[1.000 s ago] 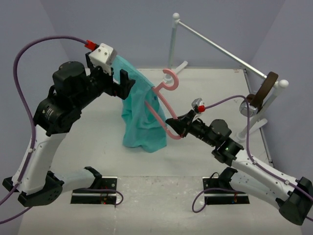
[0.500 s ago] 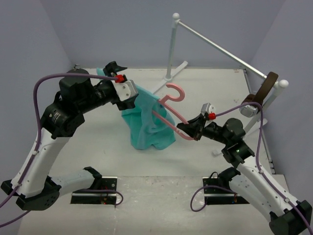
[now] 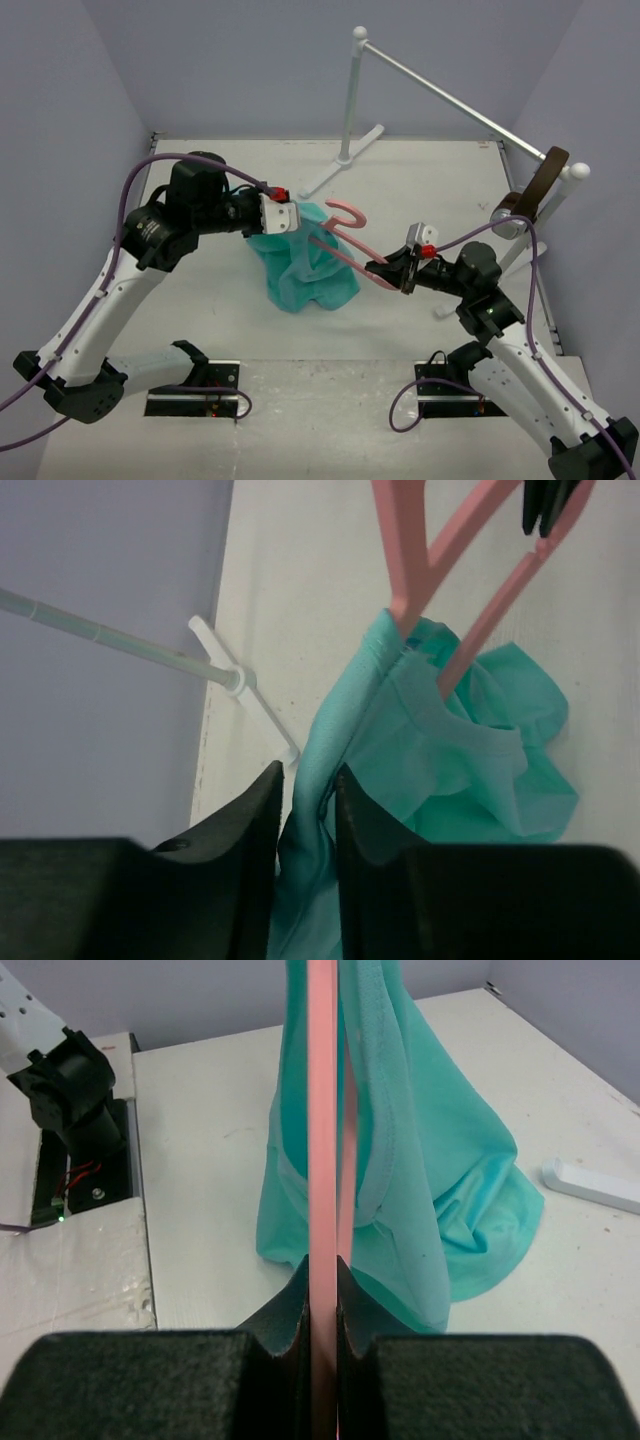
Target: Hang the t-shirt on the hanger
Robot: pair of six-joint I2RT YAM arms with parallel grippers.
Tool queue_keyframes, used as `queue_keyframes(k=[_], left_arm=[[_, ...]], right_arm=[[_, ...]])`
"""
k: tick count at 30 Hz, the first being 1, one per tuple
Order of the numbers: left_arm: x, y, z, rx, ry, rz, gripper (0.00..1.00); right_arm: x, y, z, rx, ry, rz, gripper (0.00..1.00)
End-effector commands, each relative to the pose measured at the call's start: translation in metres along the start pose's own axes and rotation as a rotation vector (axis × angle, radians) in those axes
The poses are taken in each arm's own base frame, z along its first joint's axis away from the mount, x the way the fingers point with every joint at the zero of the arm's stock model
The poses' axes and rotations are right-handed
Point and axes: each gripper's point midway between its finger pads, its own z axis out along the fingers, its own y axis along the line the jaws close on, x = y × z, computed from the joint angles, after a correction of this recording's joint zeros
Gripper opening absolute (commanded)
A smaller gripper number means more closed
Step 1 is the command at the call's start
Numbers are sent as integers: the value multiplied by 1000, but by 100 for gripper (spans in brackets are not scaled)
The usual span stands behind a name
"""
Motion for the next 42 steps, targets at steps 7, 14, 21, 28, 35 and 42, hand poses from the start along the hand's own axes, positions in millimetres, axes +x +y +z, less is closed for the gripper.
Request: queue_keyframes(k=[7,14,21,28,35,42], left_arm=[[-3,-25,0,28,-42,-76,43],[13,-38,9,46,35,-97,0],[-17,-34,-5,6,-78,-121,0],[9,-27,-14,-182,-37,-271,0],[27,-6,-30,-410,-29,-337,0],[37,3,-32,-494,3,-444,0]], right_arm=[[-52,13,0,-102,-74,-164,0],[-62,19,5,-183,-38,-169,0],[-68,11,10,-158,-49,-157,2],[-63,-22,5,77,-9,-38,51],[-74,-71,-25,508,-74,248,99],[-75,-36,0,304,-193,582,99]])
